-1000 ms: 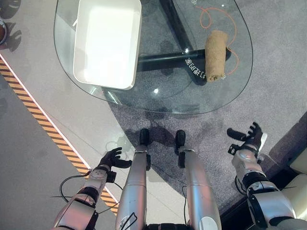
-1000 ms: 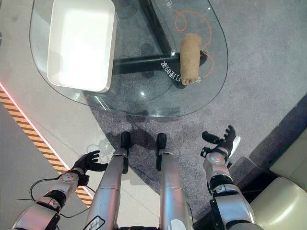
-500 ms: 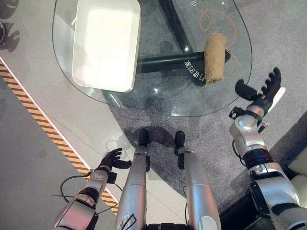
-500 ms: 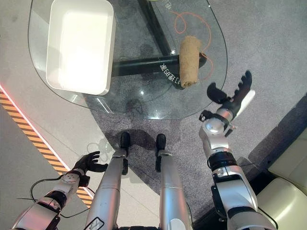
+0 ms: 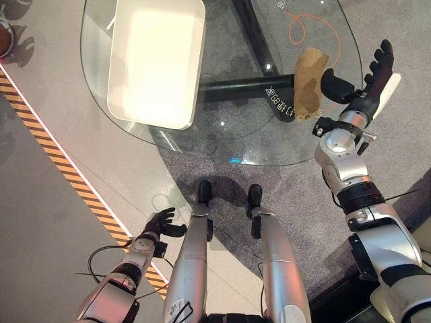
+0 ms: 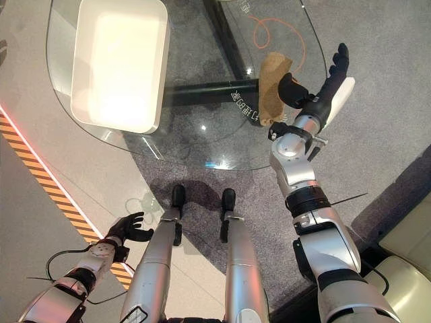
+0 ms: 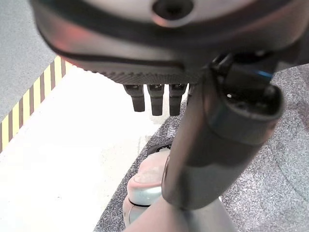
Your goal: Wipe the table with a cloth and put it in the basket.
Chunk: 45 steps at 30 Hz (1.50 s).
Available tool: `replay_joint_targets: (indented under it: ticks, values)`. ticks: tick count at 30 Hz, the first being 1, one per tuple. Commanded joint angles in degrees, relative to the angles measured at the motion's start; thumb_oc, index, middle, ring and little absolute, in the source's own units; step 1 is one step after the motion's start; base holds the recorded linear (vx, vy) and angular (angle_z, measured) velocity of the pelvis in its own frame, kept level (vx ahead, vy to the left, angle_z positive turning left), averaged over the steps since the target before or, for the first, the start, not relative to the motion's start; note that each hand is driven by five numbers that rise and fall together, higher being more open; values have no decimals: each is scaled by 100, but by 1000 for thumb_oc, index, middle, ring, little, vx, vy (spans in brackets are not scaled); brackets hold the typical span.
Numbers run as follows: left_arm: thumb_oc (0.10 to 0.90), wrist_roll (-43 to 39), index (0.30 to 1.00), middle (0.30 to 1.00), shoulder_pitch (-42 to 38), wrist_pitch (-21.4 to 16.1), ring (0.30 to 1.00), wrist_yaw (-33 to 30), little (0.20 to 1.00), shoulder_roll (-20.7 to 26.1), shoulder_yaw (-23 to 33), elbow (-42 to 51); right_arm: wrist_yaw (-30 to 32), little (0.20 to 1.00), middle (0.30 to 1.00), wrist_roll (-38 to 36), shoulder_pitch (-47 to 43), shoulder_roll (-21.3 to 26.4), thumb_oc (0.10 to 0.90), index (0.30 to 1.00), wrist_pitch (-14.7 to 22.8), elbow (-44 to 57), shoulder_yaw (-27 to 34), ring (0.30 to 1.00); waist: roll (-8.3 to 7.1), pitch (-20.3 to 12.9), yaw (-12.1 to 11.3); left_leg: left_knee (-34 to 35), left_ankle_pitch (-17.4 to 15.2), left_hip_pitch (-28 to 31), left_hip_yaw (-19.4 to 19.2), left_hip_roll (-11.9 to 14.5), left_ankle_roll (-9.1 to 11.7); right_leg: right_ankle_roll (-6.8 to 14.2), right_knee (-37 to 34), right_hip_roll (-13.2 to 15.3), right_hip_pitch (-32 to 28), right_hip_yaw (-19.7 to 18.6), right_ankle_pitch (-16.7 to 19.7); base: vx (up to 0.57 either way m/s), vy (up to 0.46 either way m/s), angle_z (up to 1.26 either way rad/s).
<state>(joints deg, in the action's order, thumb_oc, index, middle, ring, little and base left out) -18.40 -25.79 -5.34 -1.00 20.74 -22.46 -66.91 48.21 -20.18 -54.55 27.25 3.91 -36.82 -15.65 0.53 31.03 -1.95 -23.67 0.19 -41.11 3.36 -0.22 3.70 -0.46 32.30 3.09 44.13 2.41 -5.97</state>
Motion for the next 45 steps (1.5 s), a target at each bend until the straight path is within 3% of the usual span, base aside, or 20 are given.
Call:
replay_joint_targets:
  ticks: [1,23,30,45]
  values:
    - [800,-150,900,900,523,40,900,-46,900,-269,-11,105,256,900,900,374,-494,540,800,900,47,466,-85,900,271,-124,59,-234,-177,81,-263,-142,-164,-113,-419,-152,-397,134,53,0,0,0]
    - [800,-153,900,900,460,54,900,-48,900,-427,-295,104,-108,900,900,-547,-1294,248,800,900,-1122,-1352,-789,900,498,-124,-133,-14,-56,206,-321,-167,-145,-135,-461,-60,-422,239,79,0,1,0]
    - [800,-148,900,900,495,65,900,-56,900,-454,-366,123,-307,900,900,-943,-1440,215,800,900,-1156,-1733,-793,900,538,-124,-190,94,0,230,-327,-175,-155,-129,-500,-60,-416,283,106,0,0,0]
    - [800,-152,900,900,471,143,900,-87,900,-453,-433,203,-415,900,900,-1056,-1506,29,800,900,-1264,-1646,-831,900,562,-124,-240,155,70,140,-319,-184,-168,-121,-492,-76,-293,330,144,0,0,0]
